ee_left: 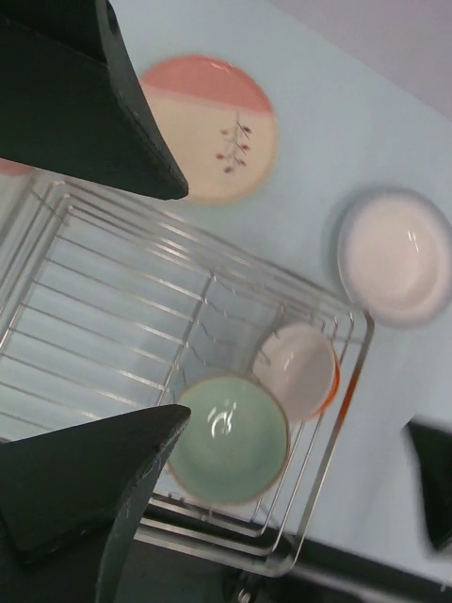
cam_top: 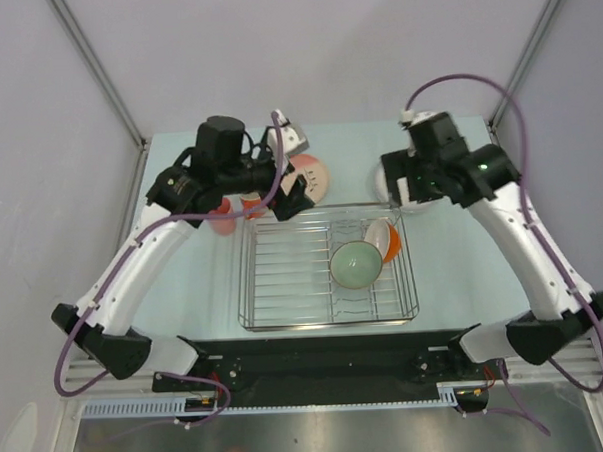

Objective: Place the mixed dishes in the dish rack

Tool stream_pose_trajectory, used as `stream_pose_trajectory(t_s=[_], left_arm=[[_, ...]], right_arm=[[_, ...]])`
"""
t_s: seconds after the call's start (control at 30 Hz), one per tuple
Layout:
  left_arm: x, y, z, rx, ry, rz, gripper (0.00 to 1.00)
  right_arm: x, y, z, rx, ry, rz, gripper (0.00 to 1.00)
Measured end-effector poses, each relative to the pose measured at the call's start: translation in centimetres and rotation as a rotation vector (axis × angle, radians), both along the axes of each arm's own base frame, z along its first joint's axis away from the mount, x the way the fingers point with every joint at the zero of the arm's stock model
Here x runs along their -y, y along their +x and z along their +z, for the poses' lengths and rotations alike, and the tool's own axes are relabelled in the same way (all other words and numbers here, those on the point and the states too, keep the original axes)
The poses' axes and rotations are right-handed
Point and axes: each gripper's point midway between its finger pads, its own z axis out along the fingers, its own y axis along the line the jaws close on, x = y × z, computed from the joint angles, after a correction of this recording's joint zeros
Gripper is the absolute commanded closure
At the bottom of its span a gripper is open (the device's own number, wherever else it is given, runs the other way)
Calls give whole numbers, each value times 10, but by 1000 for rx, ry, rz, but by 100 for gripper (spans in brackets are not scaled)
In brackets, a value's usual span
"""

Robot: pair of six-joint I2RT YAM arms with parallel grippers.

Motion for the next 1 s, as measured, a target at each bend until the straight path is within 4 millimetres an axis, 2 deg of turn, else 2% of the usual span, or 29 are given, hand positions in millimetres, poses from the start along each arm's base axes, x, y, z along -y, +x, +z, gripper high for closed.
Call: stream_pose_trajectory(t_s=[0.1, 0.13, 0.2, 0.27, 0.33, 0.43, 0.57, 0.7, 1.0], left_arm=[[28, -39, 3, 4, 6, -101, 4], [39, -51, 0, 6, 14, -134, 4], [55, -70, -13, -11, 43, -175, 5], [70, -81, -31, -47, 79, -202, 7], [89, -82, -56, -103, 122, -205, 7], [105, -78, -83, -165, 173, -189, 7], [125, -74, -117, -222, 229, -156, 7], [139, -83, -128, -230, 254, -148, 7], [152, -100, -128, -212, 263, -123, 8]], right_arm=[[40, 12, 45, 181, 67, -183, 0], [59, 14, 61, 258, 98, -269, 0], [83, 12, 80, 362, 136, -373, 0], [104, 2, 90, 441, 173, -456, 0], [119, -4, 94, 483, 193, -515, 0], [131, -1, 94, 500, 188, -559, 0], [142, 8, 81, 471, 171, -598, 0], [146, 10, 72, 447, 161, -612, 0], [141, 7, 62, 426, 166, -595, 0]])
